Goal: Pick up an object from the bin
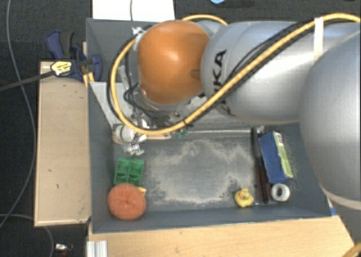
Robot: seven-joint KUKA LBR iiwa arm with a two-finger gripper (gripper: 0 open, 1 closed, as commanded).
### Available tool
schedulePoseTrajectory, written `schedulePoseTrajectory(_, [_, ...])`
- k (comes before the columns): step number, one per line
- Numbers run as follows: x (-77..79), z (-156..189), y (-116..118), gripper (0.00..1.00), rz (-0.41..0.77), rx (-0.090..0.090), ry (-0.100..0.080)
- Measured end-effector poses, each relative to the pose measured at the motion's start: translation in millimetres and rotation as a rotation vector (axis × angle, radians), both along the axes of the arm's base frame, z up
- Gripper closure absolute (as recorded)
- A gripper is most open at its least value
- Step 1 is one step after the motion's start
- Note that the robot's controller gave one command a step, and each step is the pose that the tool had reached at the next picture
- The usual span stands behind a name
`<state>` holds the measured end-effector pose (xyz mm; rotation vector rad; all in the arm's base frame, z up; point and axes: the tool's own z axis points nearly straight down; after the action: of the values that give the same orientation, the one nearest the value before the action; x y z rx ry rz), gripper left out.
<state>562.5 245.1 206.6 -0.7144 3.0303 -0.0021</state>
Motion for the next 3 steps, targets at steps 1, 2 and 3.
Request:
schedulePoseTrajectory(1, [8.2, -18, 3, 0.0, 0.117, -0.003, -0.007])
schedulePoseTrajectory(2, [-28.1, -26, 3, 0.0, 0.28, -0.006, -0.011])
schedulePoseTrajectory(3, [3.0, -48, -8, 0.0, 0.134, 0.0, -0.013])
